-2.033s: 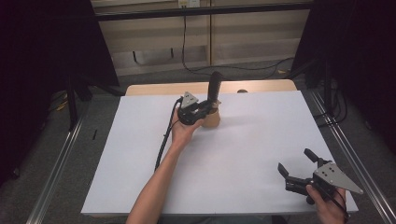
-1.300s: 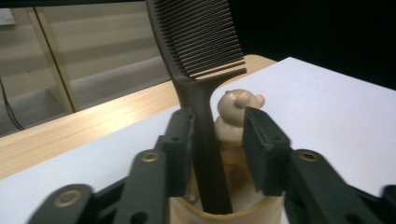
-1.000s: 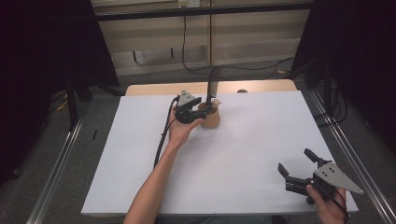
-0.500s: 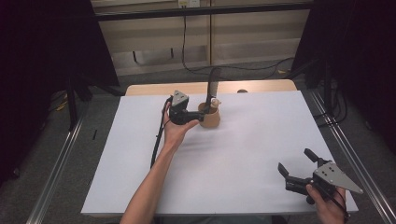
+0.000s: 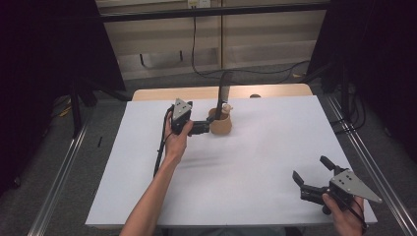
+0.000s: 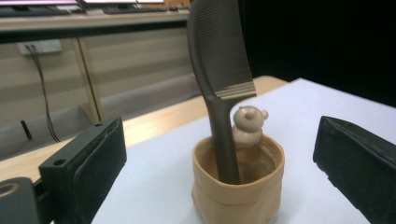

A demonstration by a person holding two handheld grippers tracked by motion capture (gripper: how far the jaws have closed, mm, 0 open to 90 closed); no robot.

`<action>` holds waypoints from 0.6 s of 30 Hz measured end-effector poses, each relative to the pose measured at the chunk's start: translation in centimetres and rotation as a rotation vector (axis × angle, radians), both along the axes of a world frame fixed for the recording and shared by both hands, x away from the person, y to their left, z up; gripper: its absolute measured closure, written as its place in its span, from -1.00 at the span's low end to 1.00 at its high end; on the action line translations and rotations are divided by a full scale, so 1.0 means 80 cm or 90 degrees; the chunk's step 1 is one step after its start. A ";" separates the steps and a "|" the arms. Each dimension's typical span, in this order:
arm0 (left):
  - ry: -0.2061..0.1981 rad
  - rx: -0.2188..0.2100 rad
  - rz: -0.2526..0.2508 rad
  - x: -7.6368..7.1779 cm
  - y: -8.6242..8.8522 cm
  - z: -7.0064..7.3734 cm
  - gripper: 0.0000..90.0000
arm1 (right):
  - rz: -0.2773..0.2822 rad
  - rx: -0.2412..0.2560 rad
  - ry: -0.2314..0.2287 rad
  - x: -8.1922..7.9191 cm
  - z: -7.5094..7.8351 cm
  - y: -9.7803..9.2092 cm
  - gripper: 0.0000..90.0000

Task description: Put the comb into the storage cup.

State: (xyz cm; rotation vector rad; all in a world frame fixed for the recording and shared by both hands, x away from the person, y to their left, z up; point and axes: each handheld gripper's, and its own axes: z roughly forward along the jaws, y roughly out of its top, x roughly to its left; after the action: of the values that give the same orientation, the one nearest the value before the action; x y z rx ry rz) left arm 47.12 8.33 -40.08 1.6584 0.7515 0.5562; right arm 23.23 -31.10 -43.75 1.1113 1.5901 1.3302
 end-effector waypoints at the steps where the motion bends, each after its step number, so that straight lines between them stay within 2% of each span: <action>1: 0.002 -0.006 -0.007 -0.001 0.002 0.000 -0.94 | 0.000 -0.001 0.000 0.000 0.000 0.000 -1.00; 2: 0.003 -0.014 -0.006 -0.002 0.003 -0.001 -0.94 | -0.001 -0.001 0.000 0.000 0.000 0.000 -1.00; 3: -0.010 -0.006 -0.004 -0.003 0.005 -0.001 -0.94 | 0.000 -0.002 0.000 0.000 0.000 0.001 -1.00; 5: 0.004 -0.020 -0.004 -0.004 0.008 0.000 -0.95 | 0.001 -0.004 -0.001 0.000 0.000 0.001 -1.00; 8: -0.008 -0.001 -0.002 -0.011 0.013 0.005 -0.96 | -0.005 -0.004 0.000 0.000 0.000 0.001 -1.00; 10: -0.004 -0.011 0.006 -0.016 0.017 0.008 -0.96 | -0.005 -0.006 -0.001 0.000 0.000 0.001 -1.00; 12: -0.019 -0.010 0.014 -0.020 0.022 0.009 -0.98 | -0.004 -0.006 -0.002 -0.001 0.001 0.001 -1.00; 15: -0.012 -0.012 0.021 -0.026 0.028 0.011 -0.98 | -0.002 -0.008 -0.002 -0.001 0.001 0.001 -1.00; 18: -0.012 -0.029 0.021 -0.037 0.032 0.013 -0.98 | -0.001 -0.008 -0.003 -0.002 0.001 0.001 -1.00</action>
State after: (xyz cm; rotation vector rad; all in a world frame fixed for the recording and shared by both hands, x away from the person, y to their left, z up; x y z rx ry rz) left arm 44.13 10.90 -39.05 1.5989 0.7731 0.5737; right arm 23.06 -31.00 -43.65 1.1005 1.5930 1.3190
